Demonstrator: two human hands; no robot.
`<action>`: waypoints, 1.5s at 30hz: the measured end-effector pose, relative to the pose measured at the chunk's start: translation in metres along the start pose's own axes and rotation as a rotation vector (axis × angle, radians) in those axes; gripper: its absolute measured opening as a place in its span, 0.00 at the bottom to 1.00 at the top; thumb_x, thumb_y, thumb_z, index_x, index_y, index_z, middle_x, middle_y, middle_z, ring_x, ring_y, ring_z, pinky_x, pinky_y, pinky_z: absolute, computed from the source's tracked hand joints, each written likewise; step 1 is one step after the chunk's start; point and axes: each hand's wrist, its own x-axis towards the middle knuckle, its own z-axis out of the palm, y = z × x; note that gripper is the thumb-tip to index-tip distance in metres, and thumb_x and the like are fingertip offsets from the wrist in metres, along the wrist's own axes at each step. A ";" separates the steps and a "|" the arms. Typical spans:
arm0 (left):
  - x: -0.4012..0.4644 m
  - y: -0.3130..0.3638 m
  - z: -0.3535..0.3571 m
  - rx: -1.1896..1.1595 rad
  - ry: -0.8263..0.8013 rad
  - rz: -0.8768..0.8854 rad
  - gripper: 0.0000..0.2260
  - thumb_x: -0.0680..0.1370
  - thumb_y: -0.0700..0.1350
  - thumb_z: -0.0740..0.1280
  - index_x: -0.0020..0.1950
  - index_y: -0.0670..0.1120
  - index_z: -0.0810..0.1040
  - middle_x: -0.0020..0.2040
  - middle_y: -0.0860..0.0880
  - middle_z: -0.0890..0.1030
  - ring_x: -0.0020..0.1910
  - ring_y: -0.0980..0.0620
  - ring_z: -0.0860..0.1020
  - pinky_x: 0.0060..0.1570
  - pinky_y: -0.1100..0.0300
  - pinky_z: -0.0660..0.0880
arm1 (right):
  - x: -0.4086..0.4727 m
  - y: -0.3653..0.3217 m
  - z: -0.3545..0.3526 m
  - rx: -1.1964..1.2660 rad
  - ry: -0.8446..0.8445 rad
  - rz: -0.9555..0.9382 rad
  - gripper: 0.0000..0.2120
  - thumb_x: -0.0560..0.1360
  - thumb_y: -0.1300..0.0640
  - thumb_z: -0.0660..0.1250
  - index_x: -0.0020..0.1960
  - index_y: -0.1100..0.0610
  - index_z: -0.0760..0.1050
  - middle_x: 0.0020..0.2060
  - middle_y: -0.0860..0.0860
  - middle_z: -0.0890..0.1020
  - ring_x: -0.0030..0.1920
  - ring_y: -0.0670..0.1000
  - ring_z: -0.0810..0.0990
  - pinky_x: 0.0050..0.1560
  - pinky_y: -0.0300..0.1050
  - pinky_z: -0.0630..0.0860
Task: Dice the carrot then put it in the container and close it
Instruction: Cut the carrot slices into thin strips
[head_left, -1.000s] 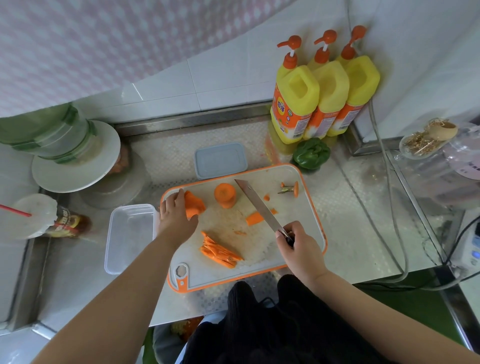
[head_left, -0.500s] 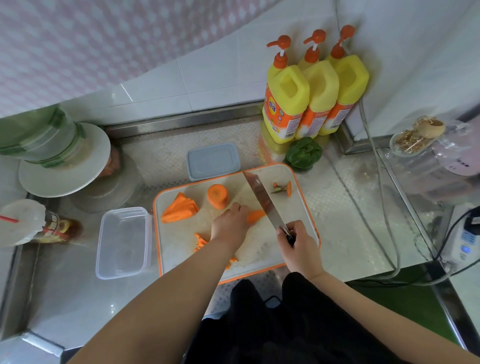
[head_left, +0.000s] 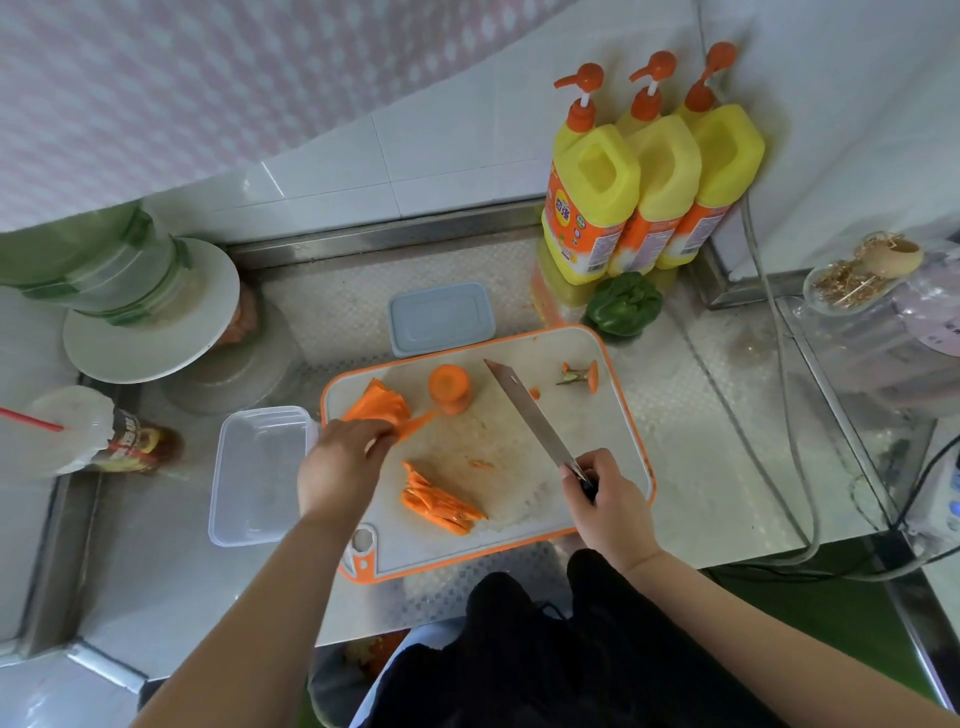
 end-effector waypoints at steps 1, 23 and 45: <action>-0.002 -0.010 -0.004 0.000 0.035 -0.001 0.05 0.76 0.46 0.72 0.51 0.50 0.85 0.46 0.48 0.82 0.50 0.45 0.78 0.44 0.53 0.74 | -0.001 -0.001 0.001 -0.003 -0.001 -0.008 0.07 0.78 0.53 0.66 0.47 0.52 0.67 0.25 0.41 0.71 0.26 0.40 0.70 0.26 0.34 0.63; 0.005 -0.038 0.032 0.258 0.113 0.541 0.16 0.75 0.56 0.63 0.51 0.47 0.81 0.48 0.47 0.81 0.48 0.43 0.77 0.47 0.50 0.73 | -0.002 -0.007 0.007 -0.087 -0.045 -0.076 0.09 0.77 0.54 0.67 0.47 0.60 0.72 0.28 0.50 0.77 0.29 0.54 0.78 0.29 0.51 0.73; -0.034 -0.018 0.055 0.116 -0.284 0.555 0.18 0.72 0.60 0.61 0.53 0.53 0.82 0.50 0.53 0.78 0.53 0.51 0.70 0.47 0.50 0.79 | -0.003 -0.009 0.005 -0.188 -0.151 -0.037 0.11 0.78 0.52 0.65 0.50 0.60 0.72 0.31 0.54 0.81 0.33 0.57 0.80 0.33 0.53 0.75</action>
